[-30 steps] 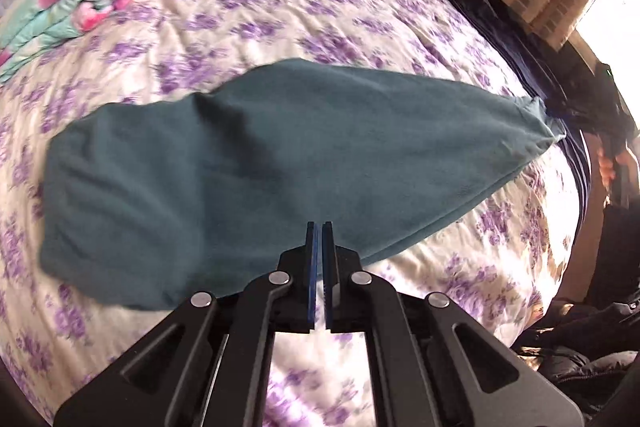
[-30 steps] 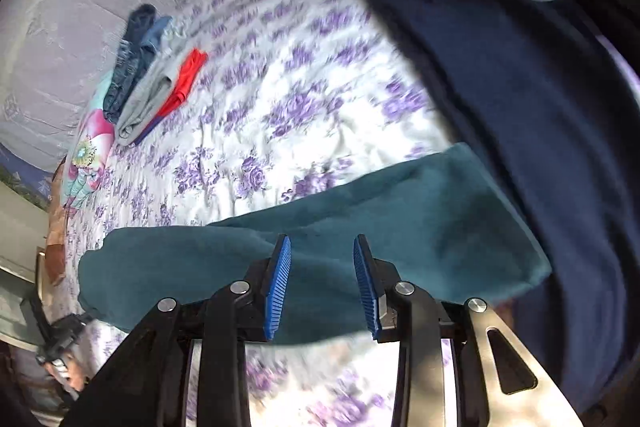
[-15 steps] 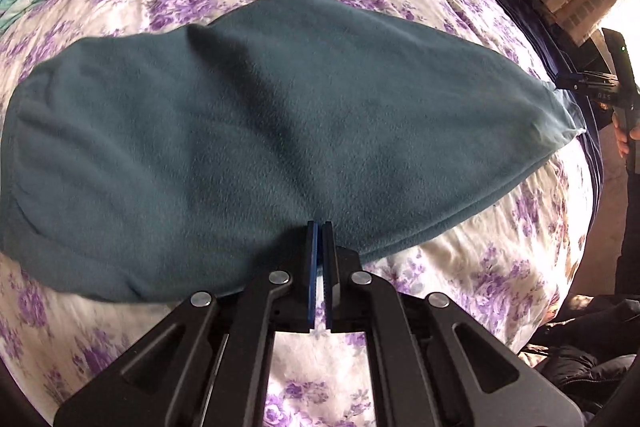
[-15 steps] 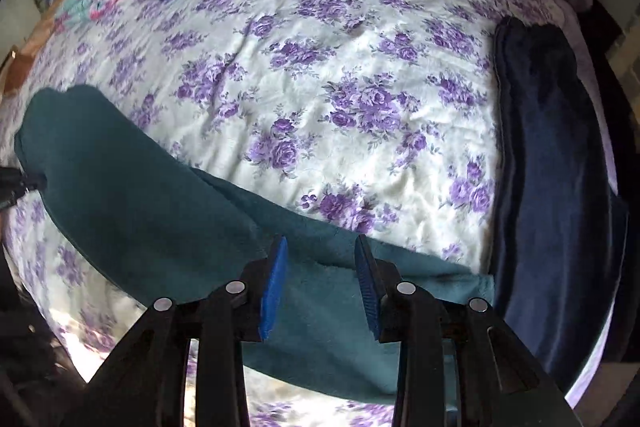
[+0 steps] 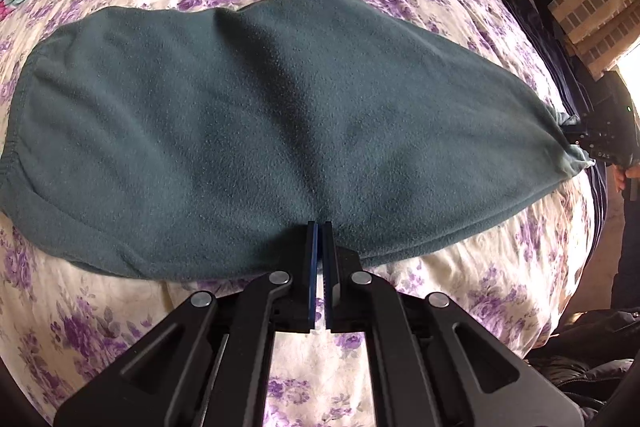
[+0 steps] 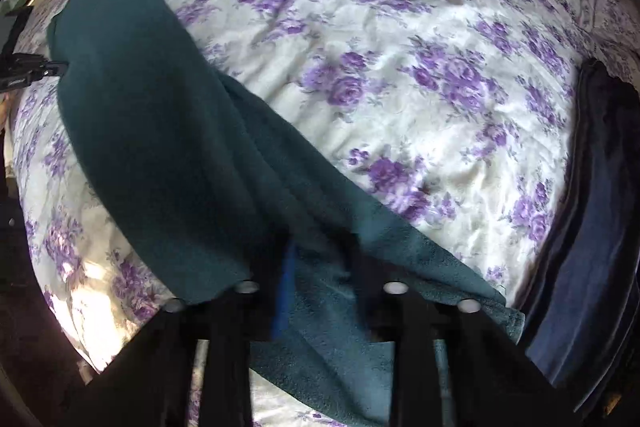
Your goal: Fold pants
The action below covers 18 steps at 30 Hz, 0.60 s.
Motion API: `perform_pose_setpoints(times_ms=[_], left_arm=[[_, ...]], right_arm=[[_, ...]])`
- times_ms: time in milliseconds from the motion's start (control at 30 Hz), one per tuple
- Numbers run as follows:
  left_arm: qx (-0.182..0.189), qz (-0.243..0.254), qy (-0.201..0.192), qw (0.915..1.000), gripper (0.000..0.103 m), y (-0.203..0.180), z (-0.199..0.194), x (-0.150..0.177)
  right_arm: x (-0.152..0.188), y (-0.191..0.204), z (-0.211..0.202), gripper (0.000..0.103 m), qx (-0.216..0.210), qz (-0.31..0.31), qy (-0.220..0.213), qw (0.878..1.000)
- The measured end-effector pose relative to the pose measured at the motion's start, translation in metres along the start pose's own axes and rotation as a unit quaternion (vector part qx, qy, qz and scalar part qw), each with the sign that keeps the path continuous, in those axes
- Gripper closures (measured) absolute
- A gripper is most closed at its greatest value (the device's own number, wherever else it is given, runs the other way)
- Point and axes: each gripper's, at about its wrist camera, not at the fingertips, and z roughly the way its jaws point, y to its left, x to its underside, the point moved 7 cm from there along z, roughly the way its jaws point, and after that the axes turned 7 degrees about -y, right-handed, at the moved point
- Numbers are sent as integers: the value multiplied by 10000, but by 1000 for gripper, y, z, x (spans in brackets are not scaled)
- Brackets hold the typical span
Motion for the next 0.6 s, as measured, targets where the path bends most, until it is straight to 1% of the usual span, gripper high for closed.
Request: perform_pose_setpoints(times_ms=[33,100,167,200,267,300,367,400,433,467,567,600], left_arm=[[-2,-12,2,10000,102,0,0,0],[-11,-11,3,10000,102,0,0,0],[0,-28,3,10000,102,0,0,0],[15,-45,2,10000,102,1,0,0],[41,-58,-12,10000,102,2,-1,1],[54,-60,-19,10000,102,3,-1,1],[89,-60,-22,9999,102,4,-2,3],[107,-55,-13,9999,102,4,-3,3],[96,-31,-8,9999,102,5,-5,3],[53,4,-25,10000,102,7,-8,2],[-104,57,-204,9997,102,13,-22,-6],[-111,43,-273,9996,102,15,-27,-11]], right_arm=[[-2,-3,-4,95,45,2,-100,9999],[-10,-19,-18,95,227,203,-450,9985],[-17,-36,-25,95,196,477,-704,9962],[-17,-40,-22,95,172,525,-692,9961],[-10,-40,-3,95,105,487,-357,9981],[-3,-30,9,93,123,534,-203,9983],[-4,-36,12,92,16,783,-198,9967],[-5,-41,7,83,91,901,-221,9956],[-6,-47,-3,62,347,964,-301,9943],[-8,-50,-15,55,584,974,-445,9925],[-16,-42,-47,55,962,1168,-873,9846],[-25,-40,-53,54,1009,1264,-972,9820]])
